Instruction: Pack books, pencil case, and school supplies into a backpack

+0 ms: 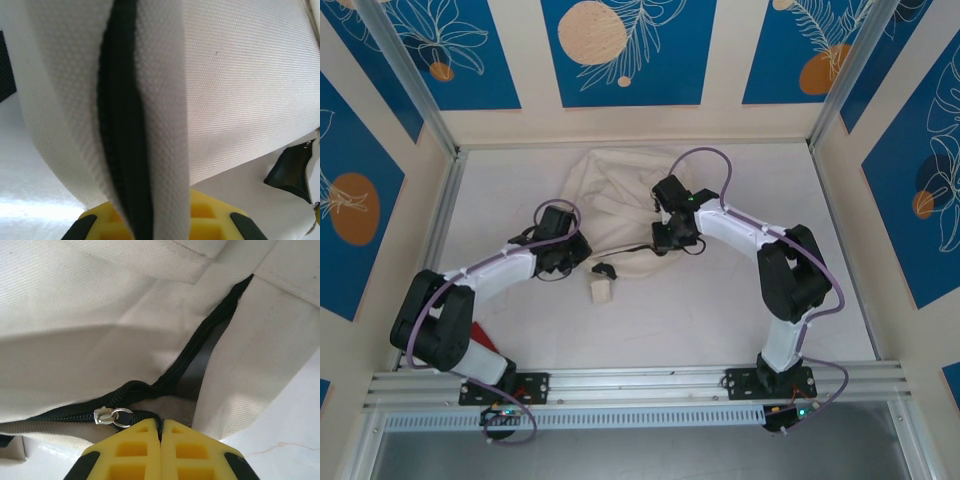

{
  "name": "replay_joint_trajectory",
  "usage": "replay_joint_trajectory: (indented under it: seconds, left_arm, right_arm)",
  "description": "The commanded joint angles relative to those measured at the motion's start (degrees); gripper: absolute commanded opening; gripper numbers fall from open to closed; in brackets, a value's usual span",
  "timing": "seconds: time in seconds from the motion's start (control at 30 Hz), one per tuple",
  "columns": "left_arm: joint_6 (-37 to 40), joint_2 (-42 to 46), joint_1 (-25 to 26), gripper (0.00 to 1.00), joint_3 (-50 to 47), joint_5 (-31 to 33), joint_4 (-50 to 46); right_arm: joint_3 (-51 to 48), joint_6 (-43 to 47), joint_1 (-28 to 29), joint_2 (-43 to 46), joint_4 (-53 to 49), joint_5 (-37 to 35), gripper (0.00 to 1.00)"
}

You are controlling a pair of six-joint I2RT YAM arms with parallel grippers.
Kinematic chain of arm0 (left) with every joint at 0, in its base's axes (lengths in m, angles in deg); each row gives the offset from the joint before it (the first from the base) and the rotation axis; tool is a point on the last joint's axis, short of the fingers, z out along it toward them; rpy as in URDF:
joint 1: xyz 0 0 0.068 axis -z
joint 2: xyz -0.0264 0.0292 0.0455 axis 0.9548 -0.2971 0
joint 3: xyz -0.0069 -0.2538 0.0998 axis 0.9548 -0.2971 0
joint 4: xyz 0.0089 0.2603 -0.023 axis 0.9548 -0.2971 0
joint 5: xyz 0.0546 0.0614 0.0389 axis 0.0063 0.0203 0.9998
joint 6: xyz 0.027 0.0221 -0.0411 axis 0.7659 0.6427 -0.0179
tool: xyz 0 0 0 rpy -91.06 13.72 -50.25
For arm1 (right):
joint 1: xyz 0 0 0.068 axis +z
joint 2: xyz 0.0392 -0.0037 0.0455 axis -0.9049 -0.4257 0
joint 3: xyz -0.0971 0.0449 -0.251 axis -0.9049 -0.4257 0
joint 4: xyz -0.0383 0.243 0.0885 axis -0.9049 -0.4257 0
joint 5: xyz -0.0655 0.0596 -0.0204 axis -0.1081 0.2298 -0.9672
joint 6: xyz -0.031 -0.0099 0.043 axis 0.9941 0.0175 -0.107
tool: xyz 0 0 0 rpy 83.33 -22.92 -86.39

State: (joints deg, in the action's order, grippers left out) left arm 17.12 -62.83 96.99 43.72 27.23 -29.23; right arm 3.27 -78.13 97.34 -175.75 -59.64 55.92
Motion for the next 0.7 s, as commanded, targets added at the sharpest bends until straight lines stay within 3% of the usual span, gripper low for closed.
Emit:
replay_joint_trajectory:
  seconds: [0.0,0.13,0.3,0.43,0.57,0.67]
  left_arm:
    - [3.2,1.0,-2.7,0.00,-1.2,3.9,-7.8]
    - [5.0,0.7,-3.0,0.01,0.3,2.6,-7.9]
    - [7.3,3.3,-3.1,0.39,3.8,2.7,-11.8]
    - [7.3,6.7,-3.1,0.57,5.1,4.8,-17.0]
    - [5.5,10.6,-3.1,0.62,4.2,6.3,-21.2]
    - [3.3,13.2,-3.0,0.62,2.2,3.2,-20.0]
  right_arm:
    - [-2.5,3.1,-1.1,4.5,0.4,7.1,0.00]
    - [-4.4,3.7,0.1,7.1,3.8,20.6,0.00]
    - [-6.2,1.8,1.9,7.3,10.6,34.8,0.00]
    - [-5.7,-1.0,4.3,4.6,15.4,38.7,0.00]
    - [-2.5,-2.6,6.8,0.1,18.4,39.9,0.00]
    - [-0.1,-3.9,8.1,-3.2,20.5,40.0,0.00]
